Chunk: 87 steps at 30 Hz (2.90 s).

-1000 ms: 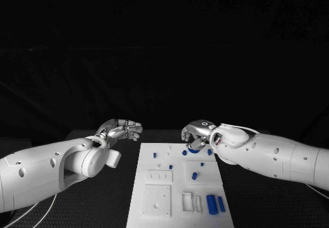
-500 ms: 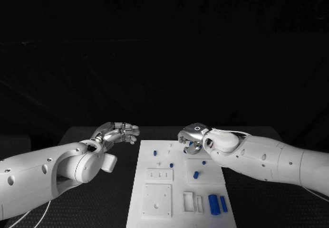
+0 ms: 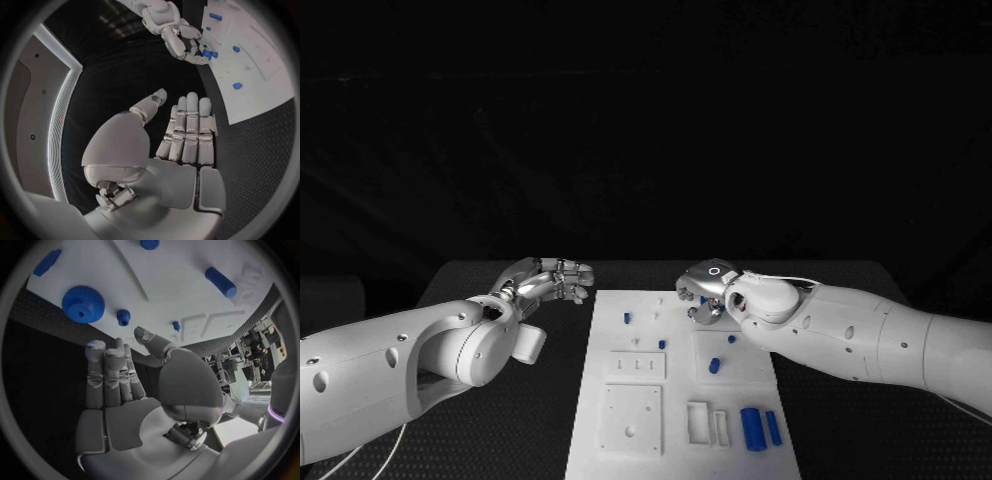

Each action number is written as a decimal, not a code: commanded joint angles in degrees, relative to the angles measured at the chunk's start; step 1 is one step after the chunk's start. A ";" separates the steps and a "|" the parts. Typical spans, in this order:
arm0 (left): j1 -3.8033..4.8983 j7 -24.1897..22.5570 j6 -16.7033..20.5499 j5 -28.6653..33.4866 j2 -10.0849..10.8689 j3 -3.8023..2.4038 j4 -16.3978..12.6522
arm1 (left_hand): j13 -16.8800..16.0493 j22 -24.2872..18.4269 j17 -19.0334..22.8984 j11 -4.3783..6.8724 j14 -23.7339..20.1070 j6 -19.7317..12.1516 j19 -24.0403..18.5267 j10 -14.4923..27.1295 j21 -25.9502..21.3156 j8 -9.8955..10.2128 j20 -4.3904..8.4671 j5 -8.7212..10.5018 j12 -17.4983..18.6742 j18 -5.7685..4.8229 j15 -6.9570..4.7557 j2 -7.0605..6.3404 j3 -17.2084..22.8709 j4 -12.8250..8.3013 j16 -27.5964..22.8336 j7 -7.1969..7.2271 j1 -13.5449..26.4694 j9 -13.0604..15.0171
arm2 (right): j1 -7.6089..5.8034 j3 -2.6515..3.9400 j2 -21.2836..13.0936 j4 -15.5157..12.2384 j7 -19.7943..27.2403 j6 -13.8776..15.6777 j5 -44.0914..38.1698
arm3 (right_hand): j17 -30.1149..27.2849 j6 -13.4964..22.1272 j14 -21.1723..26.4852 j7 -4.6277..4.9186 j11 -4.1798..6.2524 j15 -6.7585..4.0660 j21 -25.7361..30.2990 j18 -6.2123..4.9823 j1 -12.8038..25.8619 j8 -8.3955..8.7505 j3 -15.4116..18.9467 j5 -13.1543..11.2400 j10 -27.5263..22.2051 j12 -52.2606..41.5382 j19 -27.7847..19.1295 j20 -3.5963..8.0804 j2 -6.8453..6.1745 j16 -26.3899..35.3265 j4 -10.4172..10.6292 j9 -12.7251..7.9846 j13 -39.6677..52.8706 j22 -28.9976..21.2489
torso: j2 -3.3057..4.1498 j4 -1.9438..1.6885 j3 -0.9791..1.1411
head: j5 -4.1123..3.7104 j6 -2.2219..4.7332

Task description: Assemble the parts on the task board

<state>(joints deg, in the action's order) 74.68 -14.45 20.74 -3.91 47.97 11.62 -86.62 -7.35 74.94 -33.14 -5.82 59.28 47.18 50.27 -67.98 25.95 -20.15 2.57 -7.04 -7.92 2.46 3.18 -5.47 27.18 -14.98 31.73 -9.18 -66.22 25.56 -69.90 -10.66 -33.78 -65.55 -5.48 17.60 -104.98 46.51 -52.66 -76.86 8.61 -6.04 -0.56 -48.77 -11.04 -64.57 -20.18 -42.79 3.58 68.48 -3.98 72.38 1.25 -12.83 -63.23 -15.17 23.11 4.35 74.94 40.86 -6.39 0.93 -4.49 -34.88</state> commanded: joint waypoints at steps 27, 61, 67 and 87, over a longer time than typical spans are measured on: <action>0.10 -0.11 -1.38 -0.28 -0.26 -0.05 0.25 | 0.08 1.25 -0.27 -0.37 -0.08 0.09 -0.57 -0.06 0.43 0.36 -0.05 -0.06 0.65 1.08 0.04 -0.10 0.15 -0.39 -0.31 -0.54 1.01 -0.06 | 1.09 0.02 0.34 1.89 -0.32 -2.95 -1.92 | -0.85 -0.54 0.65 -0.25 0.38 -0.27 -0.63 -3.96 0.08 0.02 -0.70 -0.43 0.63 -0.27 0.13 0.07 0.05 -0.93 0.55 0.03 0.08 1.20 | 2.12 -0.19 0.35 | -0.05 0.24; 0.09 0.23 -1.47 -0.28 -0.72 -0.05 0.73 | 0.06 1.23 -0.52 -0.47 -0.08 -0.01 -0.69 -0.09 0.67 0.61 -0.04 -0.06 1.09 1.12 0.04 -0.11 0.40 -0.41 -0.42 -0.83 1.49 -0.08 | 1.11 0.79 0.25 -2.33 -7.80 7.05 -8.03 | -2.51 -7.75 1.41 -3.13 3.74 -3.56 -3.50 -3.96 0.59 -3.96 -3.64 -0.79 9.34 -2.94 -0.26 1.00 3.73 -2.84 -0.31 3.12 2.94 1.18 | 3.12 -0.04 0.44 | -0.10 1.82; 0.09 0.30 -1.48 -0.27 -0.99 -0.05 0.84 | 0.06 1.23 -0.54 -0.48 -0.08 -0.03 -0.70 -0.07 0.69 0.63 -0.05 -0.06 1.13 1.12 0.04 -0.13 0.43 -0.43 -0.44 -0.84 1.52 -0.08 | 1.11 1.15 1.69 -2.44 -9.88 8.16 -9.56 | -2.64 -7.99 1.45 -3.23 3.82 -3.63 -3.62 -3.96 0.53 -4.03 -3.96 -0.79 9.57 -2.90 -0.31 1.06 3.41 -2.89 -0.32 3.27 3.08 1.14 | 3.21 -0.12 0.45 | -0.06 2.15; 0.10 0.39 -1.65 -0.27 -1.91 -0.07 1.39 | 0.06 1.22 -0.62 -0.52 -0.12 -0.07 -0.77 -0.05 0.77 0.72 -0.06 -0.06 1.30 1.12 0.06 -0.12 0.52 -0.47 -0.50 -0.88 1.64 -0.08 | 1.10 1.33 6.35 1.04 -12.16 9.58 -12.08 | -2.96 -8.26 1.52 -3.34 3.88 -3.69 -3.78 -3.96 0.40 -3.98 -4.87 -0.79 9.82 -2.65 -0.43 1.11 2.69 -2.97 -0.05 3.49 3.29 1.05 | 3.57 -0.57 0.30 | -0.02 2.80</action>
<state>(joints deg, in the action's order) 74.69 -13.86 20.02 -3.95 46.14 11.60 -85.16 -7.34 74.93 -33.68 -5.82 59.26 47.17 49.86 -67.98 26.39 -19.69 2.56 -7.04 -6.82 2.53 3.17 -5.73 27.46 -15.25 31.50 -9.60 -65.12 25.55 -68.79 -9.36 -27.57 -64.64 -16.75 26.74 -115.43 43.60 -59.81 -76.27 6.07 -2.35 -2.88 -52.36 -10.97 -63.83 -23.94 -47.23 2.66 77.91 -6.57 71.75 1.89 -9.81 -66.01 -15.35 25.14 7.40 74.93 44.34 -6.77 1.32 -4.47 -32.08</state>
